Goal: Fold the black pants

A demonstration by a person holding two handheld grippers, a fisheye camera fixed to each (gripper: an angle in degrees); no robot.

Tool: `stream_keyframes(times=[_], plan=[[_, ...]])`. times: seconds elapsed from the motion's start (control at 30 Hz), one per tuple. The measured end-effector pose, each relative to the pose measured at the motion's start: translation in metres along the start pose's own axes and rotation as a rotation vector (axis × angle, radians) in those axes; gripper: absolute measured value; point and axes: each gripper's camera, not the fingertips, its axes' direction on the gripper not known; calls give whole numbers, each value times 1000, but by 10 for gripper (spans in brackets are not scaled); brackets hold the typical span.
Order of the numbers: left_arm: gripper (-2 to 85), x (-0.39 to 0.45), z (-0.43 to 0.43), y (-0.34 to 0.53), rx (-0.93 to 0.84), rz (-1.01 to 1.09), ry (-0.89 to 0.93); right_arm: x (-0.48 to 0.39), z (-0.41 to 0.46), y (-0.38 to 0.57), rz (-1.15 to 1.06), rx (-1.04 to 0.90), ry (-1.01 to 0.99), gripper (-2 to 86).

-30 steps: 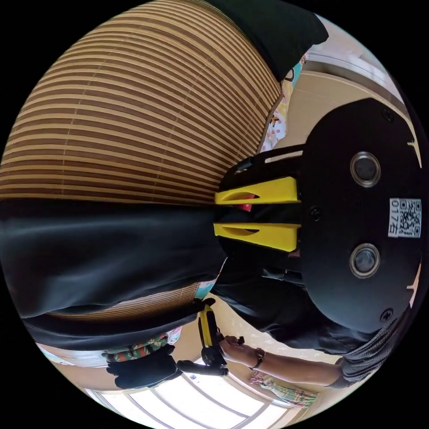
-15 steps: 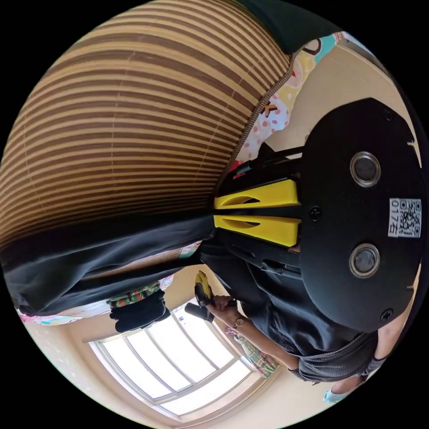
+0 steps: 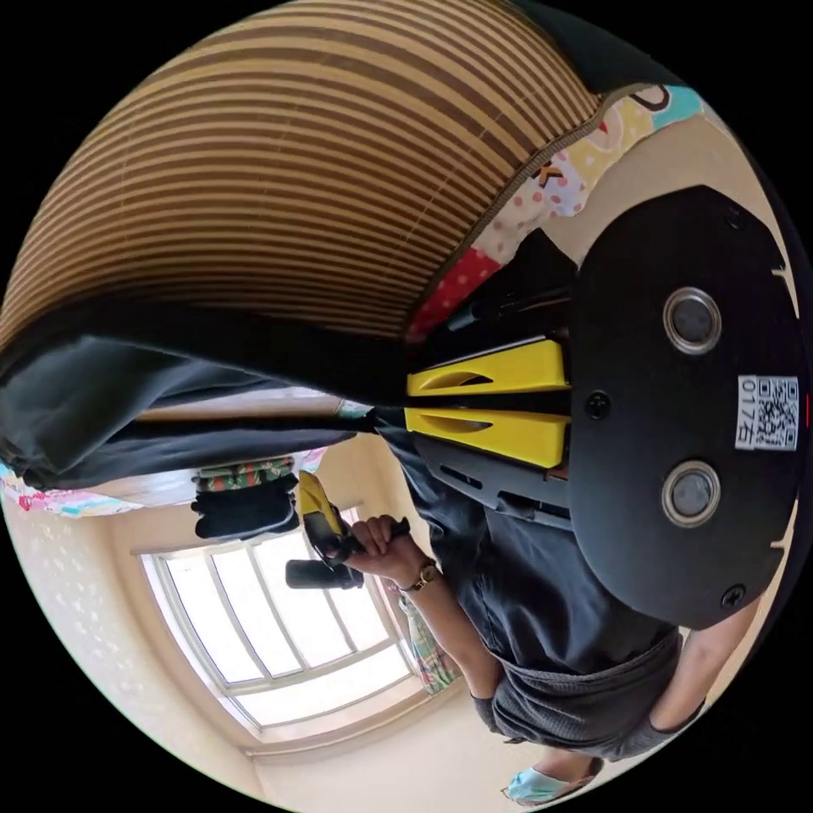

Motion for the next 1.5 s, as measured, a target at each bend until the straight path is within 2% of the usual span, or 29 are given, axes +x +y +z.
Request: stream_keyframes(times=[0.1, 0.27, 0.37, 0.43, 0.57, 0.63, 0.73, 0.9, 1.0, 1.07, 1.23, 1.3, 1.37, 1.5], plan=[[157, 42, 23, -13, -68, 155, -11, -20, 16, -6, -95, -47, 18, 25], [160, 73, 55, -22, -177, 299, -75, -54, 46, -9, -244, -77, 56, 26], [136, 75, 83, -12, -300, 364, -173, -66, 60, -6, -282, -63, 63, 25], [65, 72, 92, 4, -322, 413, -285, -64, 64, -4, -274, -75, 51, 25], [37, 51, 84, 22, -295, 389, -223, -38, 64, -8, -217, -288, 32, 25], [36, 30, 75, 33, -262, 338, -142, -23, 47, -14, -161, -318, 76, 24], [36, 5, 62, 48, -205, 274, -50, -2, -12, -39, -17, -156, 95, 29], [36, -28, 41, 77, -116, 203, 32, -6, -112, -114, 120, 368, 73, 84], [36, -44, 30, 89, -81, 169, 80, -18, -126, -156, 194, 577, 85, 166], [36, -52, 26, 93, -75, 168, 110, -24, -125, -179, 203, 661, 66, 176], [36, -79, 15, 108, -67, 177, 183, -40, -112, -233, 244, 733, 155, 134], [35, -93, 11, 116, -69, 163, 238, -62, -104, -256, 252, 701, 300, 67], [32, -110, 6, 125, -69, 146, 288, -91, -96, -270, 216, 679, 440, 40], [21, -153, -23, 151, -24, 141, 353, -206, -35, -303, -24, 670, 871, 23]])
